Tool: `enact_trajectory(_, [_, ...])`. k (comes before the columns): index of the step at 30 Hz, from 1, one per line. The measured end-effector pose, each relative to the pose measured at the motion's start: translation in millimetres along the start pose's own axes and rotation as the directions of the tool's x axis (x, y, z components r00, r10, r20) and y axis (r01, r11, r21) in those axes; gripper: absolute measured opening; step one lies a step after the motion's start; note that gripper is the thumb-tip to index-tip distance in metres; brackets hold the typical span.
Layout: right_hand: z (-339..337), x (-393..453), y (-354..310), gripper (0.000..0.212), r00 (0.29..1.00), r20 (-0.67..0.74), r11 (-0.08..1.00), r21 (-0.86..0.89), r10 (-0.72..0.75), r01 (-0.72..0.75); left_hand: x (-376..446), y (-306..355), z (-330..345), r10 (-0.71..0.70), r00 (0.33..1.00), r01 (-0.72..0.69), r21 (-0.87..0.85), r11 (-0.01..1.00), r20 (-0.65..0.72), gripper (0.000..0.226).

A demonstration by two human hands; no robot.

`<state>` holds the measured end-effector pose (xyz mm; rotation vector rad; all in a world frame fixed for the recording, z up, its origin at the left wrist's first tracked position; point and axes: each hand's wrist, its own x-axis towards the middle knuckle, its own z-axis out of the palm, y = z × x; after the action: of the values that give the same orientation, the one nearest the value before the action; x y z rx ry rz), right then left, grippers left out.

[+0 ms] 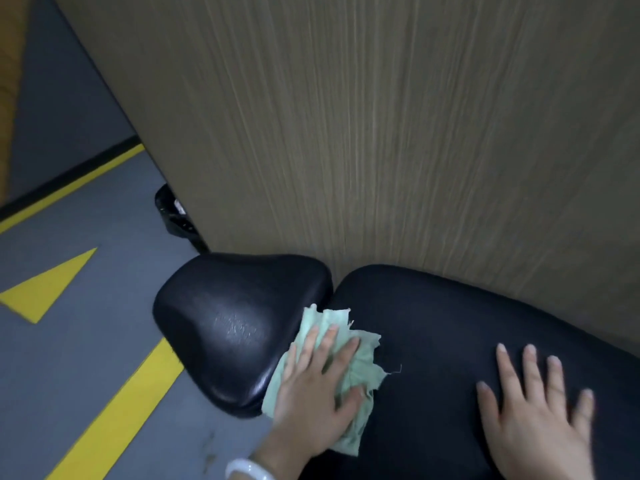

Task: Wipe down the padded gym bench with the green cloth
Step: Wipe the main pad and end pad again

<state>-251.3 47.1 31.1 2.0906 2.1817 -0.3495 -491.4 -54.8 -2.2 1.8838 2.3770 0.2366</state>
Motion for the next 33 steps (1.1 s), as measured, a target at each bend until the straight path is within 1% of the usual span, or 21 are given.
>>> enact_trajectory(1, [0, -4, 1, 0.061, 1.0, 0.026, 1.0, 0.004, -0.016, 0.016, -14, 1, 3, -0.029, 0.999, 0.029, 0.022, 0.999, -0.023, 0.067])
enact_trajectory(3, [2, -6, 4, 0.061, 0.998, 0.015, 0.999, -0.01, -0.053, 0.053, -42, 7, 7, -0.079, 0.994, 0.081, 0.016, 0.997, -0.072, 0.069])
enact_trajectory(5, [3, -7, 6, 0.062, 0.998, 0.017, 0.998, 0.002, -0.06, 0.06, -64, 15, 9, -0.176, 0.978, 0.169, -0.062, 0.984, -0.116, 0.069])
enact_trajectory(7, [5, -6, 7, 0.063, 0.998, -0.003, 0.998, 0.01, -0.068, 0.068, -83, 25, 13, -0.295, 0.946, 0.269, -0.178, 0.947, -0.137, 0.069])
enact_trajectory(9, [7, -7, 7, 0.063, 0.997, -0.011, 0.997, -0.01, -0.076, 0.076, -94, 38, 19, -0.35, 0.926, 0.309, -0.245, 0.919, -0.145, 0.069])
enact_trajectory(10, [7, -7, 6, 0.063, 0.996, -0.015, 0.996, -0.011, -0.084, 0.084, -97, 47, 22, -0.349, 0.924, 0.308, -0.236, 0.922, -0.158, 0.068])
enact_trajectory(13, [7, -7, 6, 0.063, 0.996, -0.024, 0.997, 0.005, -0.081, 0.081, -98, 83, 36, -0.318, 0.91, 0.308, -0.083, 0.948, -0.267, 0.055])
enact_trajectory(14, [7, -7, 6, 0.063, 0.996, -0.029, 0.997, 0.0, -0.078, 0.078, -95, 96, 37, -0.332, 0.904, 0.326, -0.067, 0.943, -0.27, 0.055])
enact_trajectory(16, [8, -7, 5, 0.063, 0.996, -0.027, 0.997, -0.005, -0.08, 0.08, -87, 115, 35, -0.39, 0.893, 0.382, -0.081, 0.921, -0.224, 0.056])
enact_trajectory(18, [7, -6, 5, 0.063, 0.997, -0.02, 0.997, -0.004, -0.072, 0.072, -77, 122, 25, -0.453, 0.879, 0.439, -0.117, 0.891, -0.151, 0.064])
enact_trajectory(19, [7, -5, 4, 0.063, 0.997, -0.02, 0.997, -0.007, -0.073, 0.073, -71, 119, 21, -0.476, 0.868, 0.463, -0.114, 0.879, -0.141, 0.068])
enact_trajectory(20, [7, -5, 5, 0.063, 0.997, -0.023, 0.997, -0.012, -0.077, 0.077, -64, 111, 19, -0.477, 0.866, 0.469, -0.091, 0.879, -0.15, 0.068])
enact_trajectory(24, [9, -5, 5, 0.063, 0.996, -0.034, 0.997, -0.012, -0.083, 0.082, -20, 63, 16, -0.378, 0.919, 0.383, 0.028, 0.923, -0.11, 0.059])
enact_trajectory(26, [9, -4, 6, 0.063, 0.996, -0.03, 0.996, -0.013, -0.09, 0.089, -10, 52, 17, -0.348, 0.933, 0.352, 0.034, 0.935, -0.088, 0.059])
enact_trajectory(27, [10, -3, 6, 0.062, 0.996, -0.027, 0.996, -0.018, -0.09, 0.09, -12, 50, 17, -0.318, 0.944, 0.321, 0.025, 0.947, -0.088, 0.058])
enact_trajectory(30, [9, -3, 7, 0.062, 0.995, -0.025, 0.995, -0.027, -0.093, 0.092, -45, 46, 16, -0.207, 0.967, 0.212, 0.024, 0.977, -0.15, 0.062])
enact_trajectory(32, [8, -4, 8, 0.062, 0.995, -0.025, 0.995, -0.022, -0.099, 0.098, -75, 40, 16, -0.17, 0.97, 0.175, 0.015, 0.984, -0.172, 0.064])
enact_trajectory(33, [8, -3, 8, 0.062, 0.994, -0.021, 0.994, -0.02, -0.104, 0.103, -88, 40, 19, -0.169, 0.968, 0.169, -0.016, 0.986, -0.183, 0.065])
